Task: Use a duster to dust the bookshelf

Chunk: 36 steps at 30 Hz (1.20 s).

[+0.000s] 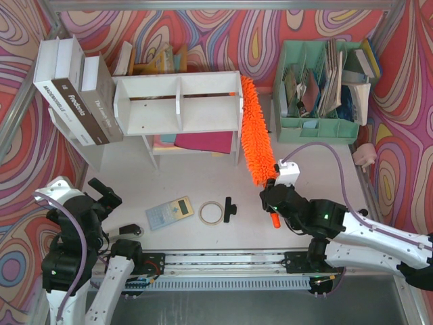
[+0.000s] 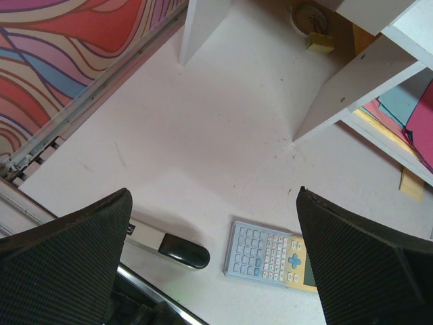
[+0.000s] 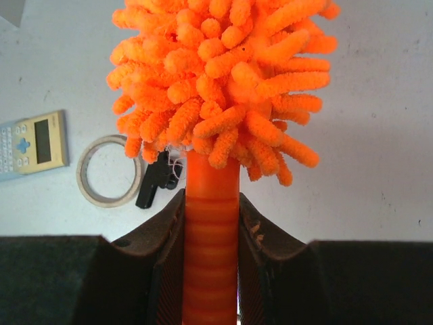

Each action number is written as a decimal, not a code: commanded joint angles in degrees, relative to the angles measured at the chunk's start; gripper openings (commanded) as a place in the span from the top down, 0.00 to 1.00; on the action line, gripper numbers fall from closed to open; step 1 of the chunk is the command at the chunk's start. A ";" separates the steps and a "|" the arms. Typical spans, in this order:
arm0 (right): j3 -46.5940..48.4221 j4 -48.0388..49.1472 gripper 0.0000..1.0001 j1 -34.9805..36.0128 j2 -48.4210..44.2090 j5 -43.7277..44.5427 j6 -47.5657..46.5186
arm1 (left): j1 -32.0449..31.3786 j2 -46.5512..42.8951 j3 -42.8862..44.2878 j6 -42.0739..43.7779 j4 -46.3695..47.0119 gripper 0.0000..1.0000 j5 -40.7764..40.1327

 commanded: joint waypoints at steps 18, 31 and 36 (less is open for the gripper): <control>13.26 -2.43 1.00 0.58 -2.68 1.14 -4.15 | 0.35 -0.89 -0.87 0.55 0.41 0.02 -0.12; -2.60 -0.53 1.00 0.51 -1.93 -1.20 4.36 | 0.33 -1.36 -0.86 0.47 0.44 0.02 -0.24; -4.31 -0.40 1.00 0.57 -0.69 -1.73 5.25 | 0.31 -1.52 -0.87 0.56 0.52 0.02 -0.15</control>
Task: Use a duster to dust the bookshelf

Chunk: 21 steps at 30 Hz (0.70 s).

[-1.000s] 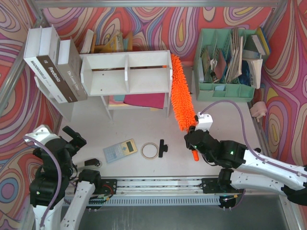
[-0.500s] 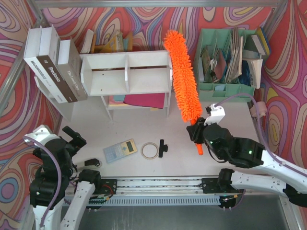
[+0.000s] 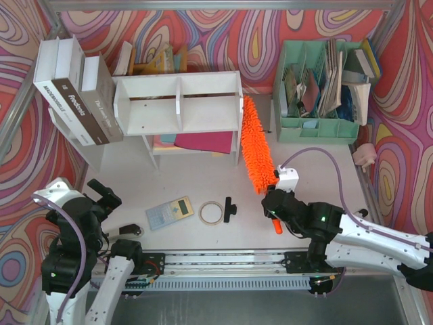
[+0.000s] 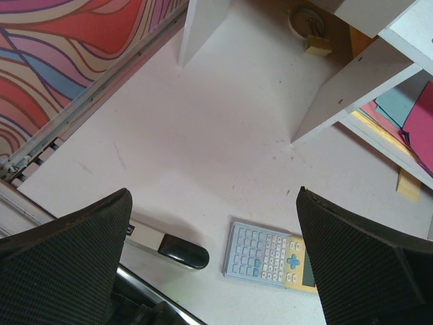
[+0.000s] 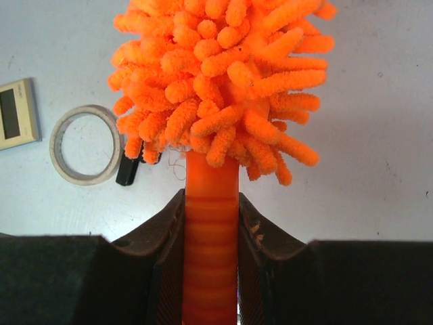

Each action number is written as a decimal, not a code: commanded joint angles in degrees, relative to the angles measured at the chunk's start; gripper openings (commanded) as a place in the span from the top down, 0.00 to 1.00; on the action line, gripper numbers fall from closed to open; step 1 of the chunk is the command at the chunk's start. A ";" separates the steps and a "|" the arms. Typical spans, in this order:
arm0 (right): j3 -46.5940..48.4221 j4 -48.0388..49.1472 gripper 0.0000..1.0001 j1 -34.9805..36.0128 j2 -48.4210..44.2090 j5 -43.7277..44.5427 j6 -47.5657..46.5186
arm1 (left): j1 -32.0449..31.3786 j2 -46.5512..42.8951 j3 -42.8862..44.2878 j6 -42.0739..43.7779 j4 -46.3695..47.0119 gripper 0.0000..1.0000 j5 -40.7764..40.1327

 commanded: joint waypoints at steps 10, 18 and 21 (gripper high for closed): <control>11.80 -1.20 1.00 0.63 -1.70 3.25 -3.38 | 0.33 -1.10 -0.87 0.55 0.56 0.02 -0.13; -0.67 4.00 1.00 0.59 -0.15 0.14 1.32 | 0.36 -1.19 -0.95 0.57 0.57 0.02 -0.12; -4.03 6.19 1.00 0.57 -0.08 -0.38 2.44 | 0.34 -0.91 -0.90 0.64 0.62 0.02 0.00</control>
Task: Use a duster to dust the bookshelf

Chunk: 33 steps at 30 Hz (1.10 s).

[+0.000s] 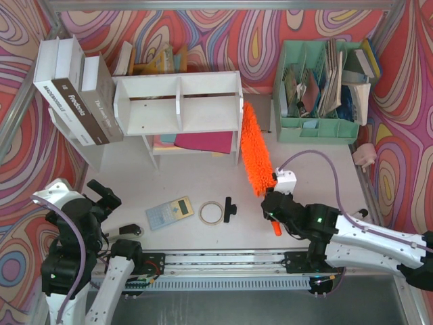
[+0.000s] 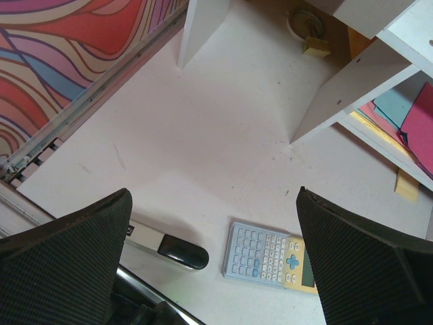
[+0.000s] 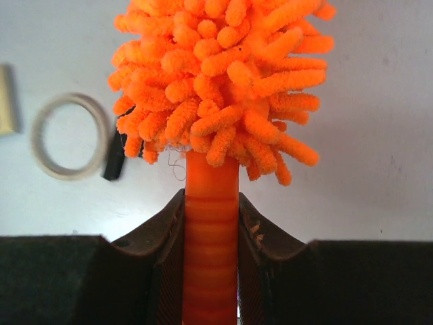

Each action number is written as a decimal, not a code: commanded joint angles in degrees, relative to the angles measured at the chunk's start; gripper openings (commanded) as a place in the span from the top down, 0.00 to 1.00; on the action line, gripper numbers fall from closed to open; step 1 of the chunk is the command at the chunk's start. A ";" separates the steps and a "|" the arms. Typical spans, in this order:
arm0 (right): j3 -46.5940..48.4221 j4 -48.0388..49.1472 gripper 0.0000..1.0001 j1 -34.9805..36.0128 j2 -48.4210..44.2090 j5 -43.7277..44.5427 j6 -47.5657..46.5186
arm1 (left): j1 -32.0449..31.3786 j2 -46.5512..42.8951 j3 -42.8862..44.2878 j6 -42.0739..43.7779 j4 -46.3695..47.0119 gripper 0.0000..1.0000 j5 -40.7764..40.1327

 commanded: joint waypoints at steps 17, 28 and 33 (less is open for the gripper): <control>9.38 -1.53 1.00 0.57 -2.65 2.98 -3.15 | 0.33 -0.35 -0.87 0.76 0.64 0.02 0.16; -2.85 4.01 1.00 0.50 -0.40 1.40 1.05 | 0.31 -0.01 -0.86 0.81 0.63 0.02 0.32; -1.89 2.75 1.00 0.55 -0.64 2.66 0.47 | 0.37 0.18 -0.87 0.90 0.79 0.02 0.61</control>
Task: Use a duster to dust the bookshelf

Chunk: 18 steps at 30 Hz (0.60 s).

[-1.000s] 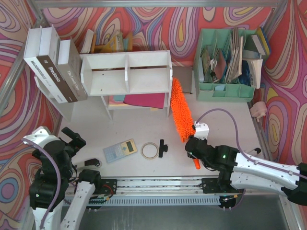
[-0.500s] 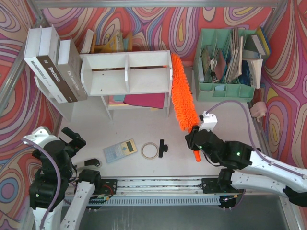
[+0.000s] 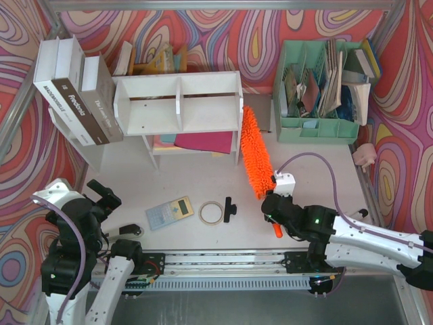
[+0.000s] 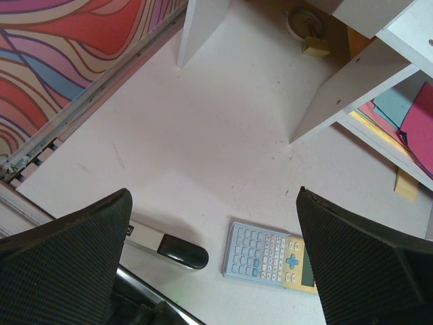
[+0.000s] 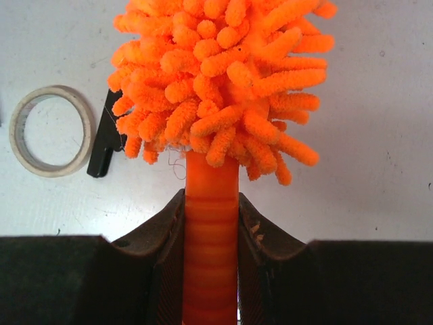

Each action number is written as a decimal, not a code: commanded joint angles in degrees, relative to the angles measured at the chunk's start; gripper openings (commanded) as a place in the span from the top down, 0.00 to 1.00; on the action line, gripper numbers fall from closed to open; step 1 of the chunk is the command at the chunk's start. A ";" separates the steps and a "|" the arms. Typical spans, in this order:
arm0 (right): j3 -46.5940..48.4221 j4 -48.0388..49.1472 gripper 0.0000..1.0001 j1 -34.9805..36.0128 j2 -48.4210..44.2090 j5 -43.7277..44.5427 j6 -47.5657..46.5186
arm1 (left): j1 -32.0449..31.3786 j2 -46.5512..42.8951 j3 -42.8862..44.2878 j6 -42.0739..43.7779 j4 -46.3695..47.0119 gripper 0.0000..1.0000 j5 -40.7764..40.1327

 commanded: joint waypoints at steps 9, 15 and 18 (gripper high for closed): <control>18.72 -4.10 1.00 0.47 -5.56 7.41 -6.57 | 0.34 0.04 -0.87 0.82 0.70 0.02 0.38; 25.88 -3.96 1.00 0.51 -8.30 8.15 -11.39 | 0.33 0.17 -0.87 0.84 0.70 0.02 0.36; 28.71 -2.55 1.00 0.50 -8.39 5.29 -14.53 | 0.36 0.36 -0.87 0.82 0.70 0.02 0.37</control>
